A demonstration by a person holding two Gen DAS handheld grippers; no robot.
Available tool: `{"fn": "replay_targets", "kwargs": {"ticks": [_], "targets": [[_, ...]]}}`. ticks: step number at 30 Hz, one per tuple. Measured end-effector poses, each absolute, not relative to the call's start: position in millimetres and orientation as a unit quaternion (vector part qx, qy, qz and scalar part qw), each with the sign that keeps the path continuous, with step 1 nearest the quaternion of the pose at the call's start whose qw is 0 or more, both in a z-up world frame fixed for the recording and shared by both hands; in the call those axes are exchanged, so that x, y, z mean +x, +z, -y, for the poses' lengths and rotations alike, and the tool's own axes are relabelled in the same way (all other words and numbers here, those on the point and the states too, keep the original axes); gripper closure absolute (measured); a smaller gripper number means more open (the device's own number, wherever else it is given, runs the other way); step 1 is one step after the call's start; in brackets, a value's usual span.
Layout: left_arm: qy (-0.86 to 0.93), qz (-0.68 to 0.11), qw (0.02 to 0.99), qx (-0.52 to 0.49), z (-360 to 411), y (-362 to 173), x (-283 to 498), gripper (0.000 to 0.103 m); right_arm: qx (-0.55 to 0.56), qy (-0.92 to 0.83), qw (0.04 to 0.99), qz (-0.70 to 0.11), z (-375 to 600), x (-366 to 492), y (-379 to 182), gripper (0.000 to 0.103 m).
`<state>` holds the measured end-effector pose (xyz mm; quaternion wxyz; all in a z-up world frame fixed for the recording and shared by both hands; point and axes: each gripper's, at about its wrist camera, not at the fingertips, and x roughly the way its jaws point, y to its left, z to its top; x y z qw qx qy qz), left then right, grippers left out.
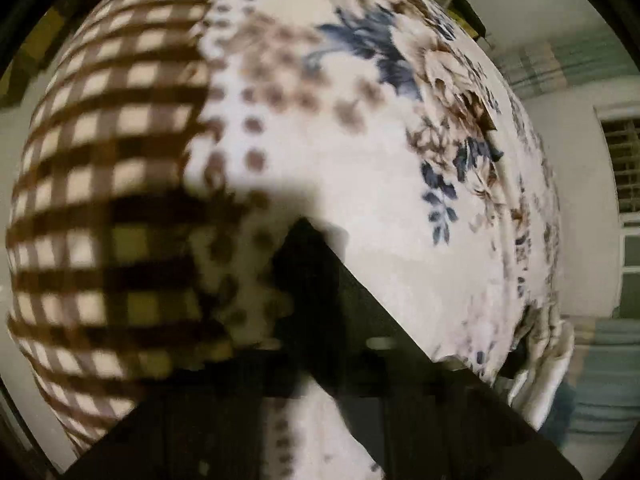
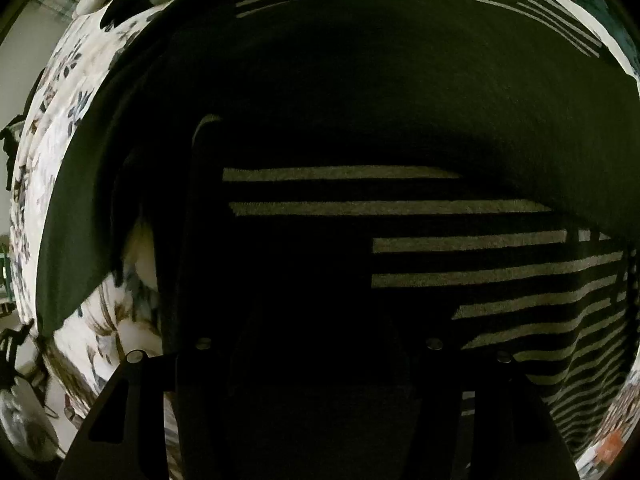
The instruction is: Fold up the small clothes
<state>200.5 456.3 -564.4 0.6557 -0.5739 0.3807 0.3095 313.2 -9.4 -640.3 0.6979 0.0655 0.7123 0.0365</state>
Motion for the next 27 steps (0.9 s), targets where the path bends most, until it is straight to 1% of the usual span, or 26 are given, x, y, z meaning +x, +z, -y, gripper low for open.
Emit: {"fn": "replay_targets", "kwargs": {"ticks": [4,6,7,9,10,12,14,16,17,19,20,21,23,24,26,27], "targets": [[0.294,-0.353,0.680,-0.571,-456,-546,201,0.097,0.065,0.038,0.701,-0.709,11,302,-637,0.043],[0.265,-0.314,0.700,-0.584,-454,-529,201,0.097,0.069,0.038,0.702,-0.708,14,299,-636,0.043],[0.242,-0.288,0.717,-0.586,-448,-512,193,0.097,0.071,0.037,0.702,-0.708,13,298,-636,0.043],[0.229,-0.279,0.745,-0.561,-439,-490,179,0.097,0.075,0.037,0.702,-0.707,16,295,-635,0.043],[0.235,-0.291,0.748,-0.548,-436,-488,174,0.097,0.076,0.036,0.702,-0.708,18,295,-635,0.043],[0.258,-0.337,0.729,-0.537,-432,-505,151,0.097,0.077,0.035,0.700,-0.709,27,291,-632,0.043],[0.277,-0.385,0.678,-0.561,-432,-541,127,0.096,0.080,0.033,0.698,-0.711,33,289,-630,0.043],[0.294,-0.408,0.628,-0.593,-432,-570,97,0.095,0.087,0.031,0.695,-0.713,39,287,-627,0.043],[0.302,-0.405,0.616,-0.605,-431,-576,83,0.095,0.088,0.030,0.694,-0.714,41,286,-627,0.043],[0.303,-0.383,0.614,-0.620,-430,-576,62,0.082,0.088,0.030,0.693,-0.715,49,281,-624,0.043],[0.300,-0.375,0.616,-0.624,-429,-576,63,0.058,0.086,0.031,0.693,-0.715,49,283,-624,0.043],[0.291,-0.360,0.622,-0.632,-431,-575,64,0.044,0.083,0.031,0.693,-0.715,51,281,-624,0.043],[0.265,-0.333,0.635,-0.644,-432,-575,75,0.043,0.074,0.030,0.695,-0.715,52,278,-622,0.043],[0.255,-0.334,0.640,-0.643,-433,-575,84,0.043,0.072,0.029,0.695,-0.715,49,277,-623,0.043],[0.246,-0.349,0.653,-0.625,-434,-579,108,0.043,0.072,0.026,0.695,-0.715,51,274,-620,0.043],[0.250,-0.366,0.659,-0.608,-434,-582,122,0.043,0.074,0.023,0.694,-0.715,36,282,-622,0.043]]}}
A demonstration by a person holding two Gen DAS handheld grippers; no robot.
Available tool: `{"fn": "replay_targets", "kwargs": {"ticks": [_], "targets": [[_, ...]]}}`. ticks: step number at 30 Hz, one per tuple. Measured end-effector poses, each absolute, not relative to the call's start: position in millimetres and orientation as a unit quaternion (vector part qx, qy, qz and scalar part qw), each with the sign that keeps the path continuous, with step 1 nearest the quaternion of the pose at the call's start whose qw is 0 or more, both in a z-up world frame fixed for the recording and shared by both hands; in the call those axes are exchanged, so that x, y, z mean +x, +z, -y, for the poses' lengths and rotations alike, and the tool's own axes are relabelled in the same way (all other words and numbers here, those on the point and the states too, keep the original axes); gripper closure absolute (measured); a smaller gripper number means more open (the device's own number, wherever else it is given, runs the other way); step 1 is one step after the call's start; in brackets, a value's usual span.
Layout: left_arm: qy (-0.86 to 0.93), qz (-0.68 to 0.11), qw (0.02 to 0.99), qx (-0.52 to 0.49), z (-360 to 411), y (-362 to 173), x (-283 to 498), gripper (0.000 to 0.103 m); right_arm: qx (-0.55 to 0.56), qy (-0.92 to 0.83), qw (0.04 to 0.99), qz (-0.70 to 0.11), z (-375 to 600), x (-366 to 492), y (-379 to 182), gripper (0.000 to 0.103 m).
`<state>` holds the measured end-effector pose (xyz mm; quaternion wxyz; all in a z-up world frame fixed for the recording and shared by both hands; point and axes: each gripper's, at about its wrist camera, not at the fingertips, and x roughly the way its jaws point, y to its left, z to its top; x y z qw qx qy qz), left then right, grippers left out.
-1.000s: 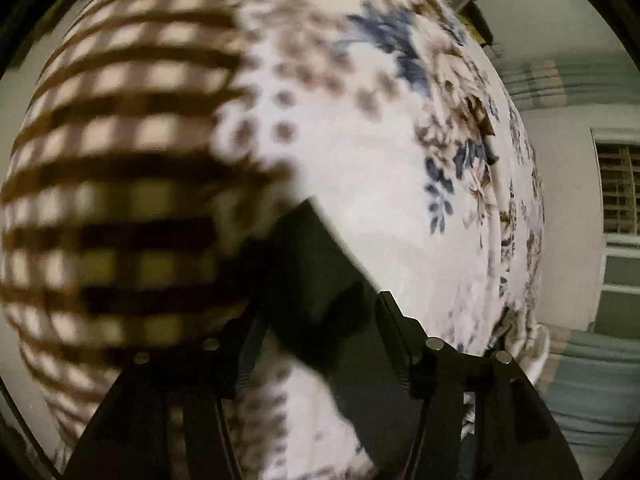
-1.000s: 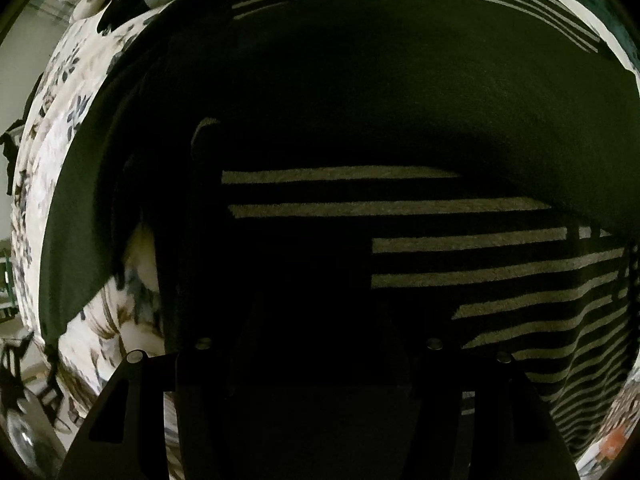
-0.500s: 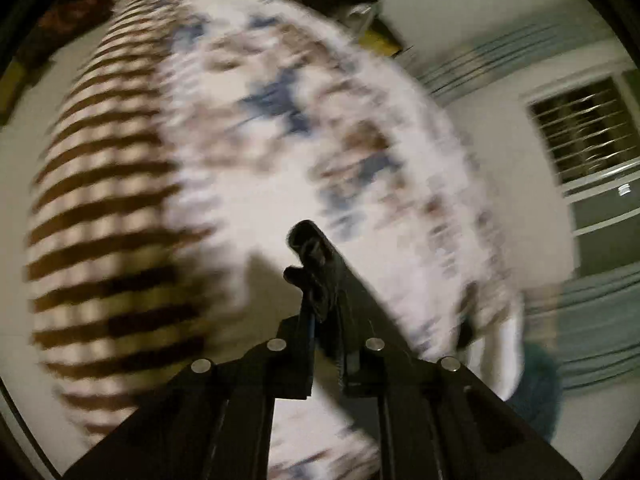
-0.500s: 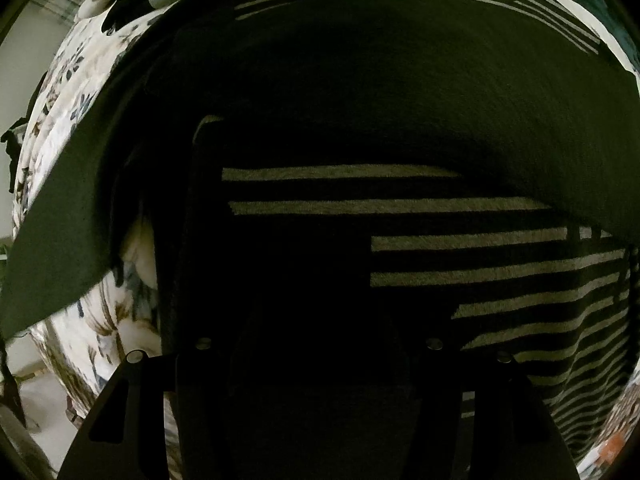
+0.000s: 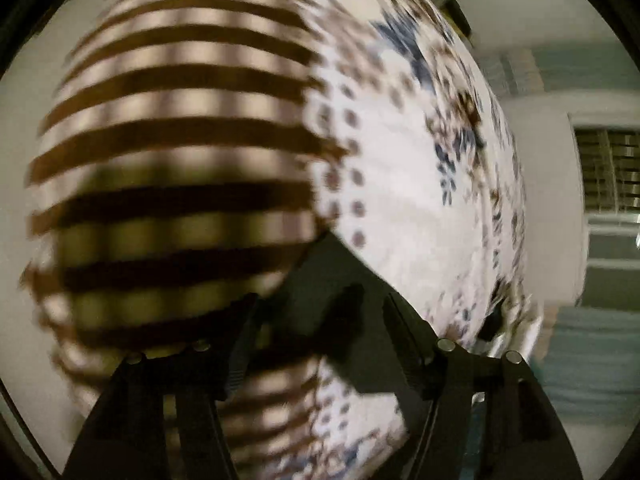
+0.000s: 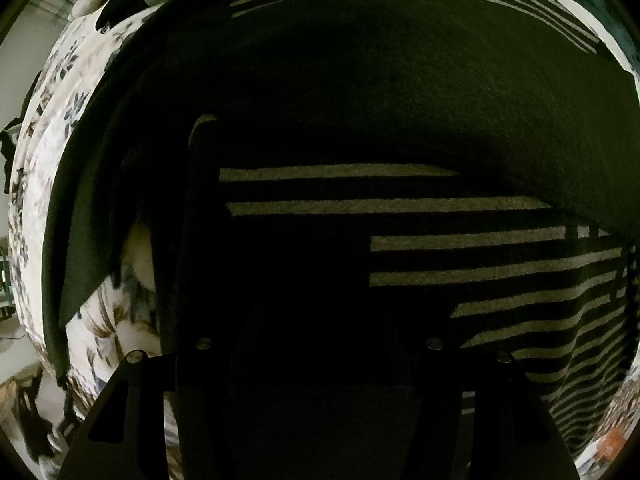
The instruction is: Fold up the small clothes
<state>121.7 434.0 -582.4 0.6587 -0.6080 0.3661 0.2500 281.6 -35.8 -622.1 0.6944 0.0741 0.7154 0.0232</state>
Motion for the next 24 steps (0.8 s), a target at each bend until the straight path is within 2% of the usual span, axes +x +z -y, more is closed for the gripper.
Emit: {"fn": "replay_targets", "kwargs": {"ticks": [2,3,5,12,16,19,24], "targets": [[0.272,-0.395,0.665,-0.573,-434,-586,145,0.047,0.081,0.021,0.693,-0.716,38,281,-618,0.043],[0.282,-0.398,0.673,-0.557,-432,-582,151,0.064,0.085,0.020,0.693,-0.716,42,280,-616,0.043],[0.278,-0.409,0.695,-0.522,-428,-569,166,0.091,0.097,0.015,0.694,-0.713,46,285,-609,0.043],[0.236,-0.378,0.771,-0.455,-407,-486,214,0.092,0.143,-0.013,0.711,-0.688,120,278,-578,0.043],[0.164,-0.381,0.813,-0.409,-354,-431,272,0.092,0.177,-0.032,0.715,-0.675,171,288,-571,0.043],[0.076,-0.399,0.836,-0.368,-267,-393,323,0.092,0.201,-0.051,0.716,-0.667,215,287,-569,0.043],[-0.069,-0.443,0.832,-0.325,-88,-374,384,0.092,0.229,-0.067,0.720,-0.652,257,288,-566,0.043]]}}
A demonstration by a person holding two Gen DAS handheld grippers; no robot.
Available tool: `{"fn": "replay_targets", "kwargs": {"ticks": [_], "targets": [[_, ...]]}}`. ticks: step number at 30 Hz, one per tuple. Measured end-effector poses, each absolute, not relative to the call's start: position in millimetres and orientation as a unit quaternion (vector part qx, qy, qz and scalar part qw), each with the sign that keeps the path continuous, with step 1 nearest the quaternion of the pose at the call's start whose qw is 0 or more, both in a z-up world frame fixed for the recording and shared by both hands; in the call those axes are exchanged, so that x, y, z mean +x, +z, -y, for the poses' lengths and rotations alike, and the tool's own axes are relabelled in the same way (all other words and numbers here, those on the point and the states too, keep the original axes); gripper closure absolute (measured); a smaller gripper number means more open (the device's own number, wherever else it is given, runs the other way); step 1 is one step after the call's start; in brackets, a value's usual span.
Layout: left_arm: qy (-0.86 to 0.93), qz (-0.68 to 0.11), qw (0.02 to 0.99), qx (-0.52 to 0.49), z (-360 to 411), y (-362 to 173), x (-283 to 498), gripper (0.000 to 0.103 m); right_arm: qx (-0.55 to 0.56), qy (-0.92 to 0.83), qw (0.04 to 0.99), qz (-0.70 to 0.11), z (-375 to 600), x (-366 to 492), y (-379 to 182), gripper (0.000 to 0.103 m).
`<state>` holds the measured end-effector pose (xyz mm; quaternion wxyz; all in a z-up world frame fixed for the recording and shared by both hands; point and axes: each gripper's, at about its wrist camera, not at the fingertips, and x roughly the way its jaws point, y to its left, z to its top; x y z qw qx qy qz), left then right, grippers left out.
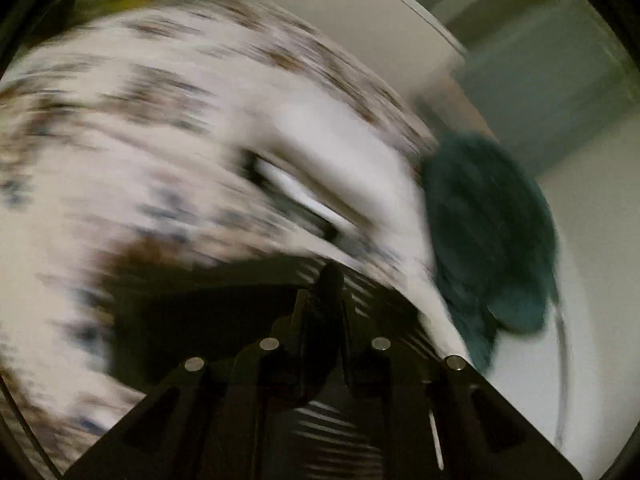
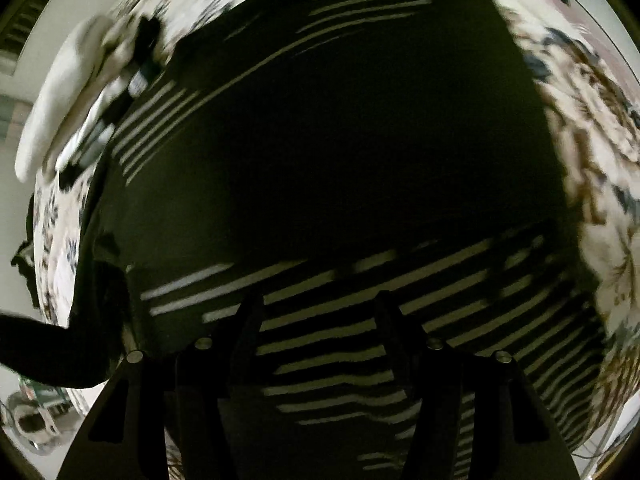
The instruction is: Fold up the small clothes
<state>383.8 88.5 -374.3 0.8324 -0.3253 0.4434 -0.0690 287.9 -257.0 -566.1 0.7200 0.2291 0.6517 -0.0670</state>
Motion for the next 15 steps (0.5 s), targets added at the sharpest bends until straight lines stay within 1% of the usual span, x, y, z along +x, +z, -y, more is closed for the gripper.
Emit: {"fn": "replay_targets", "kwargs": {"ticks": [4,6,8,10,11,12,13,14,15], "targets": [[-0.169,-0.471,0.817,-0.285,55,-375,411,0.093,0.238,-0.082,0.724,-0.642,294,293,-565,0.044],[-0.226,-0.499,0.794,-0.261,128,-382,420,0.093,0.240,-0.089,0.723,-0.642,322,290,-563,0.043],[-0.264,-0.528,0.768,-0.250,179,-392,425,0.092,0.242,-0.095,0.719,-0.645,354,283,-562,0.044],[-0.286,-0.549,0.747,-0.242,206,-401,427,0.090,0.250,-0.101,0.716,-0.644,382,277,-561,0.043],[-0.284,-0.559,0.744,-0.232,212,-406,426,0.082,0.255,-0.101,0.714,-0.644,394,274,-561,0.044],[-0.273,-0.564,0.747,-0.220,214,-408,425,0.064,0.262,-0.102,0.712,-0.643,405,271,-561,0.044],[-0.262,-0.567,0.751,-0.212,207,-412,423,0.052,0.273,-0.102,0.708,-0.643,416,268,-561,0.044],[-0.252,-0.566,0.756,-0.211,195,-415,420,0.036,0.286,-0.099,0.704,-0.643,422,271,-563,0.043],[-0.236,-0.566,0.762,-0.209,179,-418,417,0.034,0.296,-0.093,0.700,-0.643,428,270,-562,0.043]]}}
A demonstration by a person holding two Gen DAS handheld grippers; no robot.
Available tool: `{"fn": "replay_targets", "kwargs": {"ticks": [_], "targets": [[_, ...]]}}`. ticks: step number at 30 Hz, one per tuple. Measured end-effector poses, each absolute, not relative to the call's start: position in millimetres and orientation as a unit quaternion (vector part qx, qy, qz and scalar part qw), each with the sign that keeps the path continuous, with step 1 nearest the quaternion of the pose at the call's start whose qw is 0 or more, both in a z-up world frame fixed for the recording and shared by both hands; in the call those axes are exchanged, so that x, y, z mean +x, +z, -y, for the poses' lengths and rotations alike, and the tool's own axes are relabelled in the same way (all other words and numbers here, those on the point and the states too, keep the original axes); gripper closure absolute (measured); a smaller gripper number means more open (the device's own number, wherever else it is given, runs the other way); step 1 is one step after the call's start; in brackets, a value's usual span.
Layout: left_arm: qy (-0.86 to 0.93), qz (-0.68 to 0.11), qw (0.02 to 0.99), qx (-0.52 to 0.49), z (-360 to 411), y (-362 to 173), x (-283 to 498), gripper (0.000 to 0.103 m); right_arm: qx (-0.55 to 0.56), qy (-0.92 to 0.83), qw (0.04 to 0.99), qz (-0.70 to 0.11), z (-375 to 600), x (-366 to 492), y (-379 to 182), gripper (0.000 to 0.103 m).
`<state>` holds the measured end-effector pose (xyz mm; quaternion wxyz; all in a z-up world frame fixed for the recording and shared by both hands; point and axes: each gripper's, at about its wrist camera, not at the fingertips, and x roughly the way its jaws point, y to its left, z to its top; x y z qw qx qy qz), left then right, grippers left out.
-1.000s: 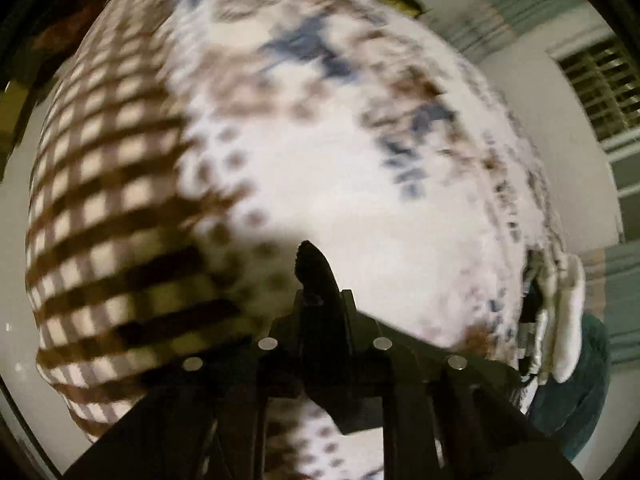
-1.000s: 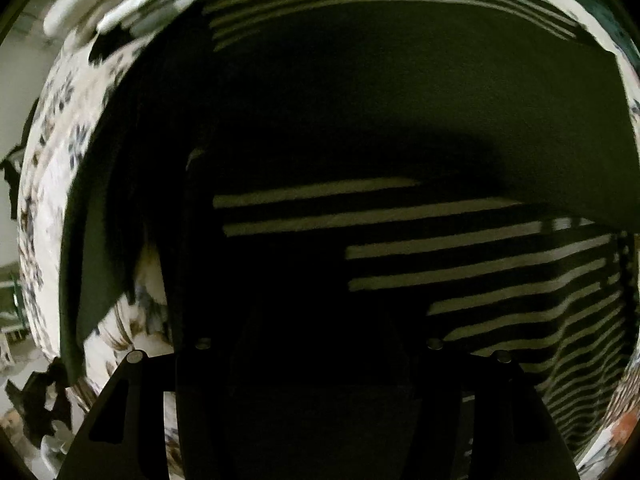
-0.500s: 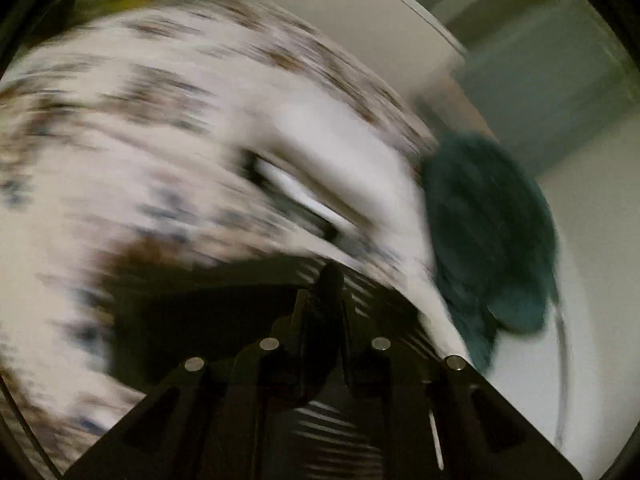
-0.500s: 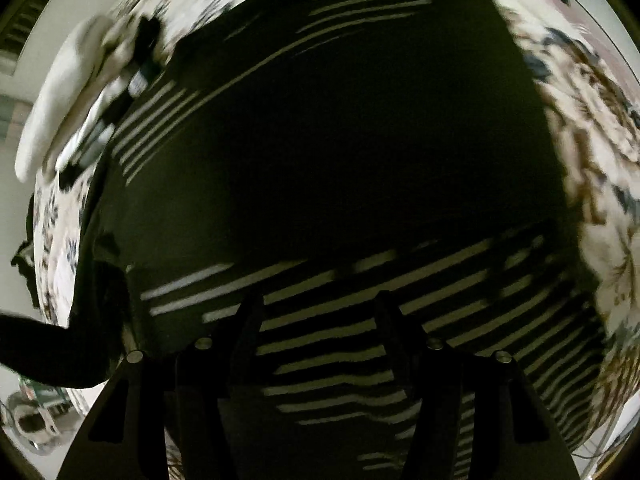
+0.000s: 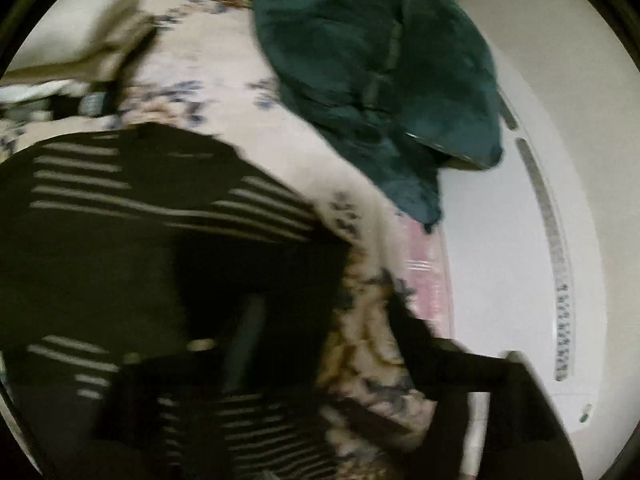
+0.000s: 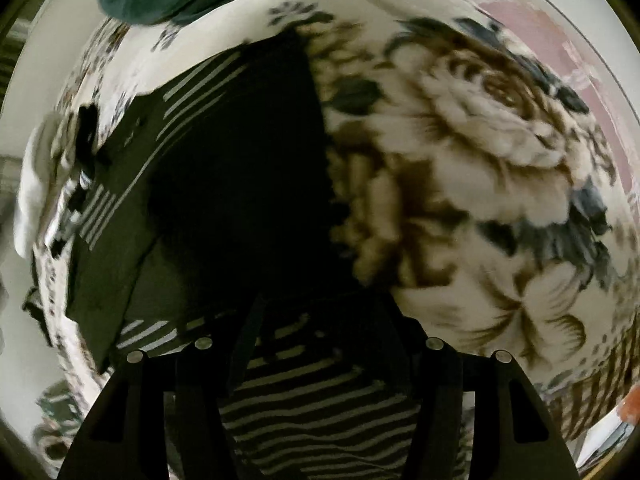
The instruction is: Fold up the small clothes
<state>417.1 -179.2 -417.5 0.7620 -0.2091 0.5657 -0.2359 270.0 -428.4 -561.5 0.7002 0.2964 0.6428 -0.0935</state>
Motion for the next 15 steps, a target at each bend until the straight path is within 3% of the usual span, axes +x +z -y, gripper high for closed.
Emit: {"fn": "replay_targets", "kwargs": {"ticks": [8,15], "targets": [[0.093,-0.569,0.812,-0.093,-31,-450,367,0.033,0.304,0.040,0.701,-0.644,366,329,-551,0.043],[0.250,-0.558,0.780,-0.132,-145,-460,321,0.033,0.238,0.021,0.702,-0.671,284,406,-597,0.043]]}}
